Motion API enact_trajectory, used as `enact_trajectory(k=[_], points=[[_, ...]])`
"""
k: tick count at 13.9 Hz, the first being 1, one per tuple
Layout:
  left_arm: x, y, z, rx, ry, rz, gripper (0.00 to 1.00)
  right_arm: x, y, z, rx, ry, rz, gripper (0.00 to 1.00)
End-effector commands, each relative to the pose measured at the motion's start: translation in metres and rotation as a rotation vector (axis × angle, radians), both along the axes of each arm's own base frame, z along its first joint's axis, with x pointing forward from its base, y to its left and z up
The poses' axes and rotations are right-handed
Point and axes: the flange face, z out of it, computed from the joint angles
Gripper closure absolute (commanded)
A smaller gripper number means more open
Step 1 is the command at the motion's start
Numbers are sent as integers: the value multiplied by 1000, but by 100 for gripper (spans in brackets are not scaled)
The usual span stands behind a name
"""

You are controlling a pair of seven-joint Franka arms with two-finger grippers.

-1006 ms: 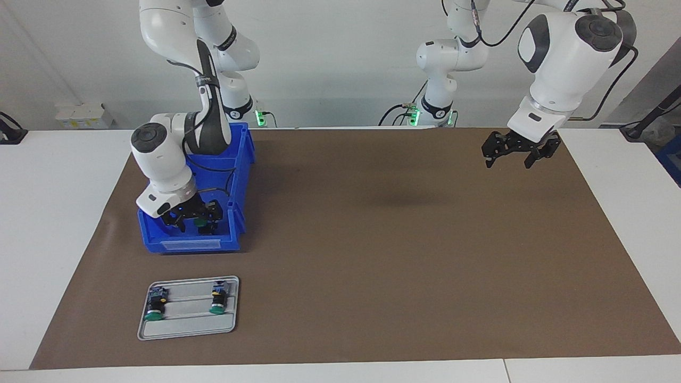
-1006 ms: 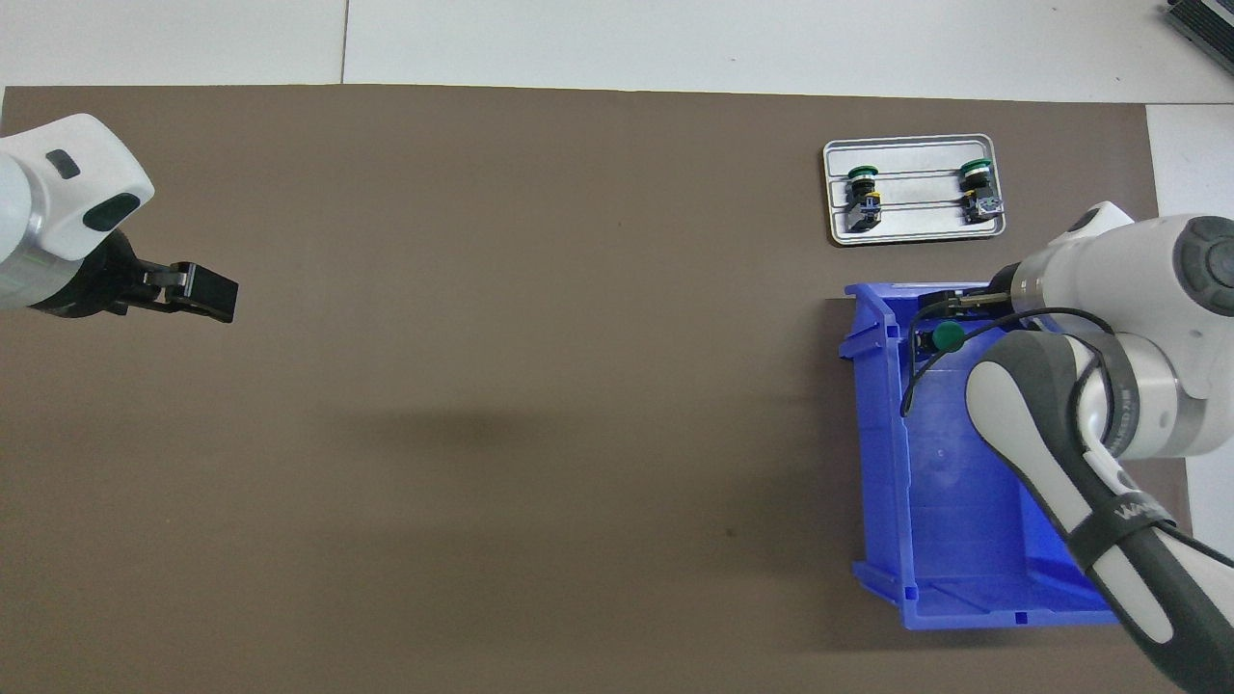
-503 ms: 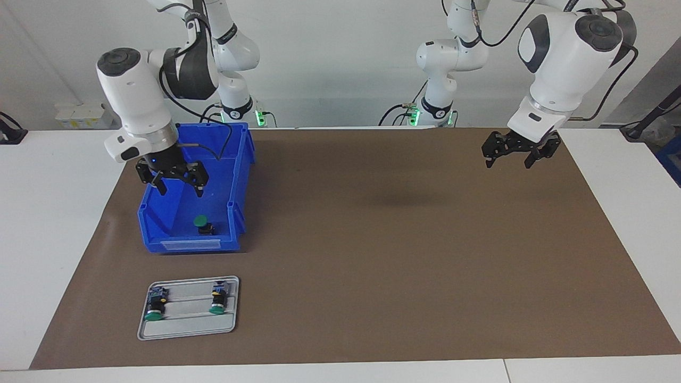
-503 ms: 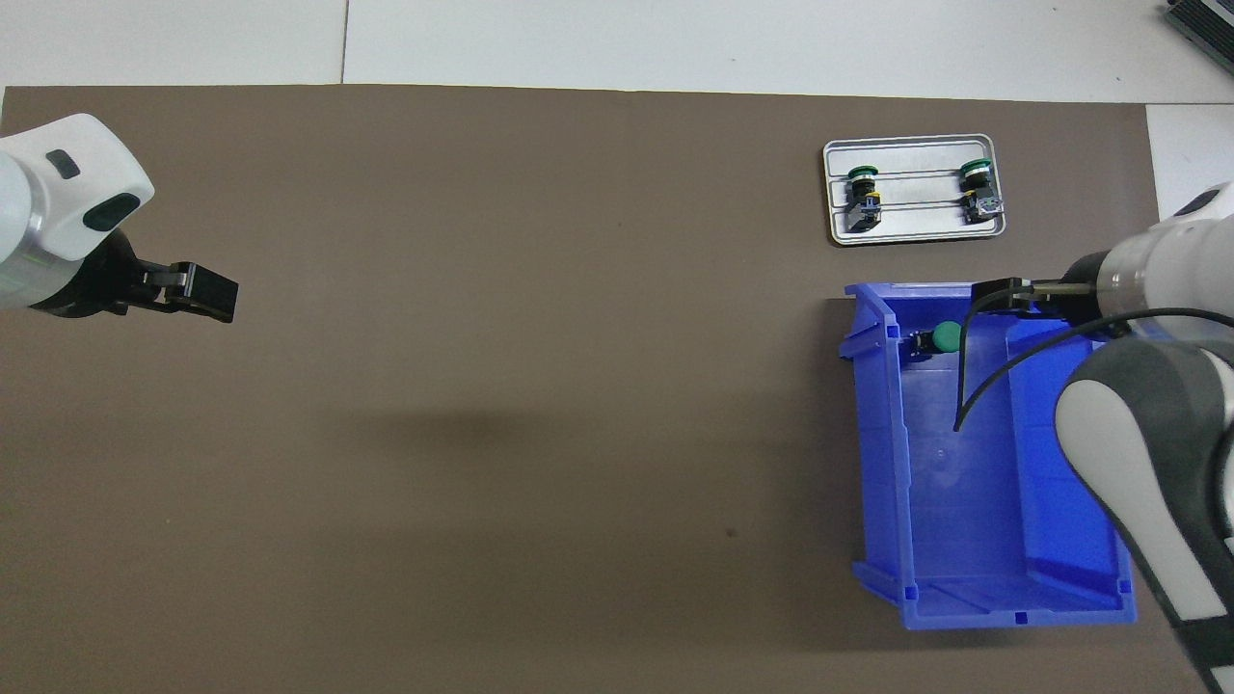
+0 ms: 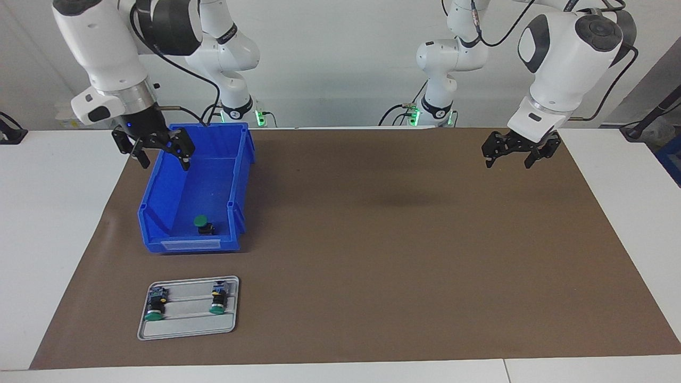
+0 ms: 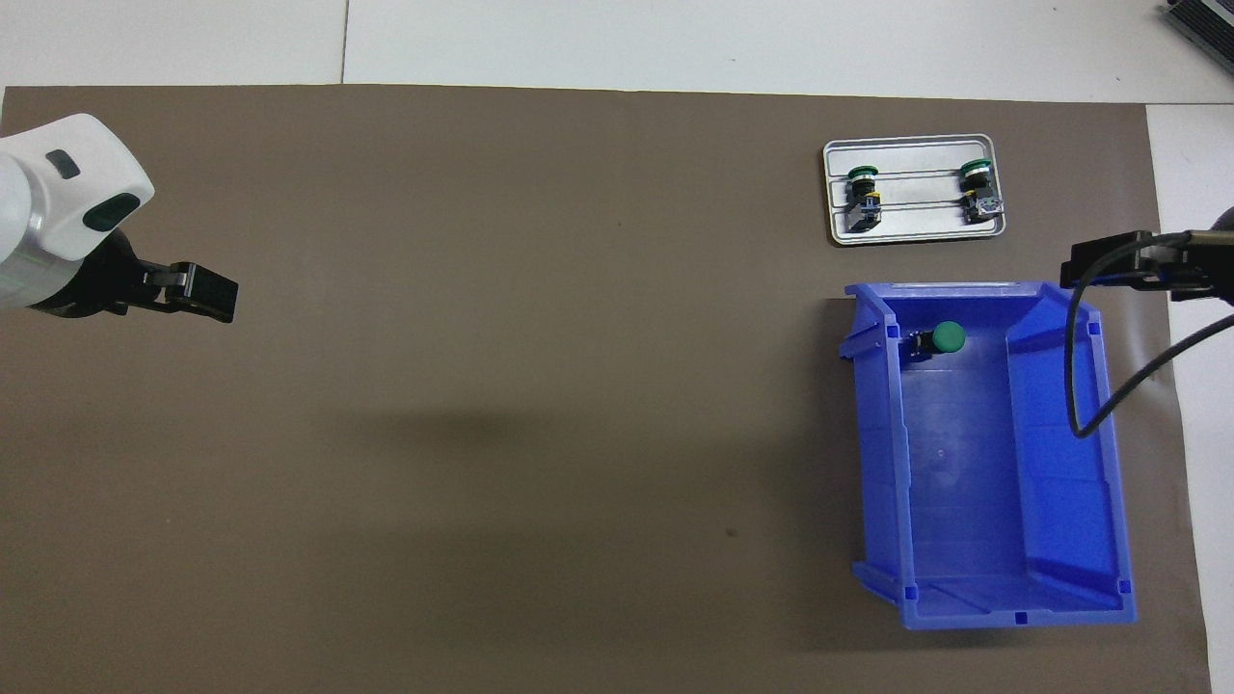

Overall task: Place and press button with both arms
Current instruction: 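Withdraw the open right gripper up out of the blue bin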

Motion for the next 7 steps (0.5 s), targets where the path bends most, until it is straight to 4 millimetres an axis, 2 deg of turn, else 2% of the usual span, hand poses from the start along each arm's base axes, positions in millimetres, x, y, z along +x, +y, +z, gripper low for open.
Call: enact_trajectory(k=[1, 7], points=[[-7, 2, 1, -9, -15, 11, 0, 3, -2, 8, 14, 38, -18, 1], [-7, 2, 1, -9, -15, 11, 0, -7, 8, -9, 7, 87, 6, 1]])
